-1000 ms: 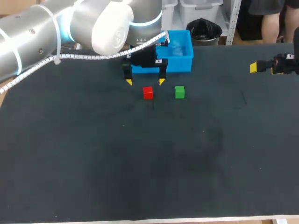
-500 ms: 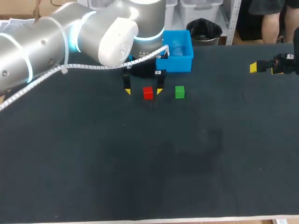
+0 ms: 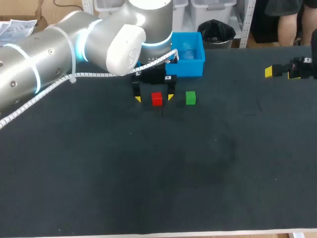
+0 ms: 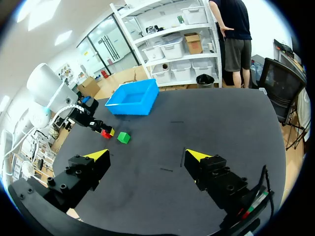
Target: Use the left arm to pick the red cube and place it into the blue plastic box first, then use the right arm to grasp the green cube and put it into the same blue plastic box after the first action is fully finished.
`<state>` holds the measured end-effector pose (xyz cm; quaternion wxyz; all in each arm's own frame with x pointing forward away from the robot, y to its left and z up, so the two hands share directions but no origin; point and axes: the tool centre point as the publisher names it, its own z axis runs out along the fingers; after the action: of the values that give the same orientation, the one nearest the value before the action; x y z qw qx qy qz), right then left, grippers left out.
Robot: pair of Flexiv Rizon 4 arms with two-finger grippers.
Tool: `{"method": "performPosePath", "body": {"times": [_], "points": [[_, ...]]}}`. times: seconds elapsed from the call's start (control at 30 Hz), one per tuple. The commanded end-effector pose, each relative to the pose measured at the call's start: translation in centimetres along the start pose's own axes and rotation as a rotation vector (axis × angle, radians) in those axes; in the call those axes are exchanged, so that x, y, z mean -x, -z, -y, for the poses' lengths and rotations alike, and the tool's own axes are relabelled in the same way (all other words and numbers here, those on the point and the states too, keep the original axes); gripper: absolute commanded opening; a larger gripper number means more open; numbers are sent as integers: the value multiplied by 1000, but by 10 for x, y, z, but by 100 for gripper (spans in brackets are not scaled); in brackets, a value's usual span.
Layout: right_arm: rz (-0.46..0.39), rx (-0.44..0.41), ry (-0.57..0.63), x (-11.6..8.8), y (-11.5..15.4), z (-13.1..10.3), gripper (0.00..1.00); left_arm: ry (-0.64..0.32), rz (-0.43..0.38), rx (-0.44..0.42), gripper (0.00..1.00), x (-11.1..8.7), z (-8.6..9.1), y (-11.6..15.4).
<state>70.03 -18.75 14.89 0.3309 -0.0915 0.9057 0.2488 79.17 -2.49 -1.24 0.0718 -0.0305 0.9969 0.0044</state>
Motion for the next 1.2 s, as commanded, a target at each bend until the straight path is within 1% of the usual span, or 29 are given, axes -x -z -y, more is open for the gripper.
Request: {"method": "performPosePath", "body": {"times": [0.03, 0.27, 0.3, 0.33, 0.73, 0.9, 1.03, 1.2], "points": [[-1, -2, 0, 0, 0, 0, 100, 4, -7, -6, 100, 1, -1, -2], [-1, -2, 0, 0, 0, 0, 100, 13, -14, -17, 100, -2, 1, -3], [-1, -2, 0, 0, 0, 0, 100, 15, -21, -17, 70, -3, 2, -4], [-1, -2, 0, 0, 0, 0, 100, 12, -27, -18, 1, -4, 2, -5], [-1, -2, 0, 0, 0, 0, 100, 15, -27, -20, 0, -7, 4, -5], [-1, -2, 0, 0, 0, 0, 100, -1, -13, -32, 0, -7, 6, 9], [-1, -2, 0, 0, 0, 0, 100, -25, -22, -18, 0, -6, 7, 20], [-1, -2, 0, 0, 0, 0, 100, -33, -12, -23, 0, -4, 7, 37]]}}
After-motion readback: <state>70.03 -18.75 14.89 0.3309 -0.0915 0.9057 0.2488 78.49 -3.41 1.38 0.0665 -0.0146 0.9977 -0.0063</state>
